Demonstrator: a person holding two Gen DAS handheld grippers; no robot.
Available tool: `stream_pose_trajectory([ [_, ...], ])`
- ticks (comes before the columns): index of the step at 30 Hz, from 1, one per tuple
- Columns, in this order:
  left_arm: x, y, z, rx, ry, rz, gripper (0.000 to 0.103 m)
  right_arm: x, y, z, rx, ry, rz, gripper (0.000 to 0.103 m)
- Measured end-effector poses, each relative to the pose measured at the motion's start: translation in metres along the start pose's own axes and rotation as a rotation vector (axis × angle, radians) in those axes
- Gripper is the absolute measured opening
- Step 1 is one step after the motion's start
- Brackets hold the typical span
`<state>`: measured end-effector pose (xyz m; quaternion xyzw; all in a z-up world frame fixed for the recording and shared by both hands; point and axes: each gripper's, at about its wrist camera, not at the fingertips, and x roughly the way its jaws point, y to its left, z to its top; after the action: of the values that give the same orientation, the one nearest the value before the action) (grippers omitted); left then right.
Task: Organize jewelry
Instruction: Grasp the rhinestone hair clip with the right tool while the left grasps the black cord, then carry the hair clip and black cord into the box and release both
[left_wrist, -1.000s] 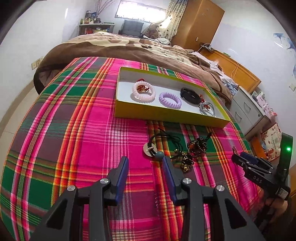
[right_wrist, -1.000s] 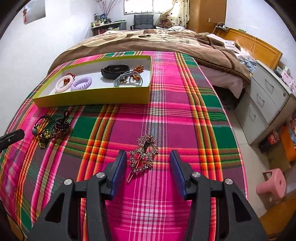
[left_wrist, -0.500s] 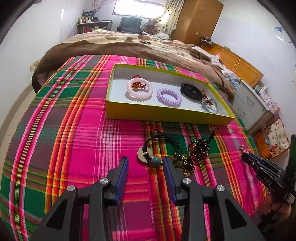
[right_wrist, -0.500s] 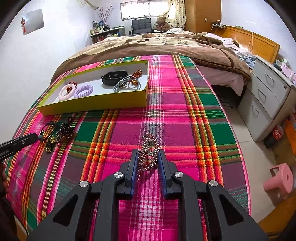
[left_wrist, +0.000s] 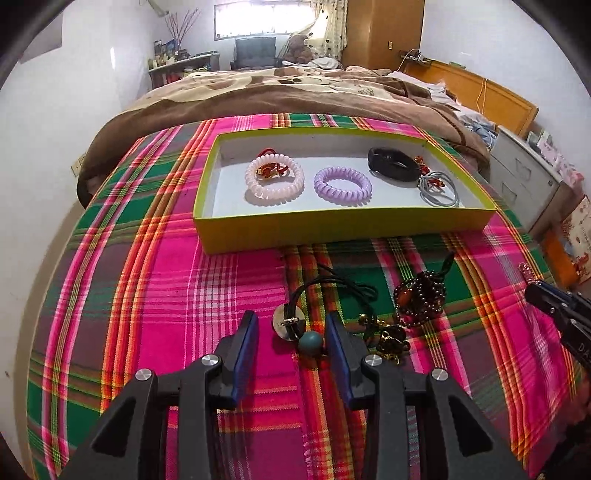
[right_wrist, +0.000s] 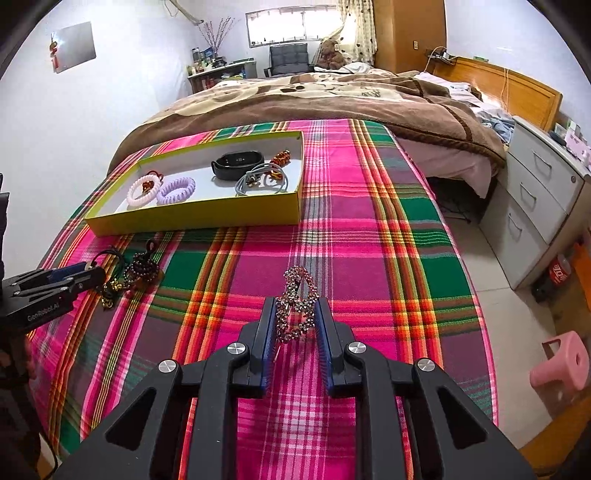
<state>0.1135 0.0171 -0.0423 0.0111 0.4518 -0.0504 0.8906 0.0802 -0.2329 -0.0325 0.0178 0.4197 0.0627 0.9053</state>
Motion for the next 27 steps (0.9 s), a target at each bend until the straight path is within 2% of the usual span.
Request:
stream_pose_trajectory([
  [2, -0.001, 0.001, 0.001, 0.002, -0.001, -0.004, 0.023, 0.000, 0.000, 0.000, 0.001, 0.000, 0.004, 0.021],
  [3, -0.001, 0.001, 0.001, 0.004, -0.001, -0.004, 0.022, 0.000, 0.001, 0.001, -0.001, 0.000, 0.005, 0.021],
  [4, -0.001, 0.001, 0.001, 0.002, -0.001, -0.003, 0.015, -0.001, 0.001, 0.001, -0.003, -0.001, 0.004, 0.021],
  [5, -0.001, 0.002, 0.001, -0.001, -0.001, 0.000, 0.013, -0.001, 0.002, 0.001, -0.005, -0.001, 0.004, 0.021],
  [15, -0.004, 0.009, 0.000, -0.019, -0.003, -0.032, 0.013, -0.001, 0.003, 0.002, -0.005, -0.002, 0.007, 0.021],
  [27, -0.024, 0.014, 0.006, -0.034, -0.059, -0.080, 0.013, -0.005, 0.010, 0.009, -0.013, -0.019, 0.017, 0.021],
])
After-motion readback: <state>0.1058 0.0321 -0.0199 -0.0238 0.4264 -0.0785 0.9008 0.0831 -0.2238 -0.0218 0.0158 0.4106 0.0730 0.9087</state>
